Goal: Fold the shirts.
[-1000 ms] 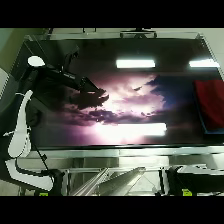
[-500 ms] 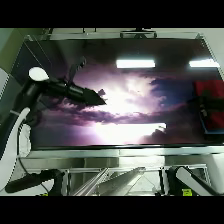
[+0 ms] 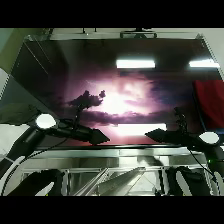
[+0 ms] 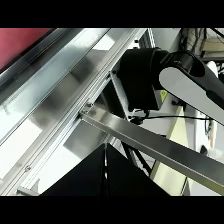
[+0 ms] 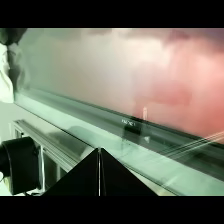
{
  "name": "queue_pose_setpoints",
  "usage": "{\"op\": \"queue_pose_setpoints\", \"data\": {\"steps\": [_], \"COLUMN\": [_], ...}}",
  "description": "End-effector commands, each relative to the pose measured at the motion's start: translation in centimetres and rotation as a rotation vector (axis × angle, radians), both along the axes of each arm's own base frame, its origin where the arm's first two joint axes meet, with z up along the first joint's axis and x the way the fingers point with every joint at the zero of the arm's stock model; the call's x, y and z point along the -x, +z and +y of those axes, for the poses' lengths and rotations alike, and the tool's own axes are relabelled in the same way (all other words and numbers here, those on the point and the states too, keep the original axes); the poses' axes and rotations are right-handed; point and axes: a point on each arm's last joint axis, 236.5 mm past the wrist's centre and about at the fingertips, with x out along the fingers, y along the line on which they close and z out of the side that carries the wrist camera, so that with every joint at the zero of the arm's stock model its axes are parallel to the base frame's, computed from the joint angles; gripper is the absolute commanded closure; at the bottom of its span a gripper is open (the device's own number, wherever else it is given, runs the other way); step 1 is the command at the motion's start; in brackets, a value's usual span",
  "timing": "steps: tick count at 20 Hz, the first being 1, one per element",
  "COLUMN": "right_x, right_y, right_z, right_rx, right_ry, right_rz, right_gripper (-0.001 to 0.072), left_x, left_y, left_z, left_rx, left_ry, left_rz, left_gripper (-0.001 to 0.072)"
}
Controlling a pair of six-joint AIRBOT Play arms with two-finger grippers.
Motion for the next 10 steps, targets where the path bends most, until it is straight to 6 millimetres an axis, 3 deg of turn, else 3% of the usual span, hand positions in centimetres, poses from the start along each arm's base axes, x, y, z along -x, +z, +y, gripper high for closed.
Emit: {"op": "queue_pose_setpoints", "data": {"steps": [1,4,10], "right_x": [0.0,0.0,0.0], "right_y": [0.0,0.0,0.0], "right_z": [0.5,0.5,0.5], "right_rx": [-0.006,-0.006,-0.006], "right_ry": [0.001,0.001,0.001], "right_rz": [-0.038,-0.038,-0.038], "right_gripper": [0.0696,0.0696,0.0696], "left_x": [0.0,-1.3,-1.9], "left_y": [0.0,0.8,1.3], "left_z": [0.7,1.3,1.9], "left_rx": [0.003,0.017,0.022], "left_ry": [0.052,0.105,0.135], "left_rz": [-0.02,-0.057,-0.075], "left_gripper": [0.0688,0.0687,0.0687]}}
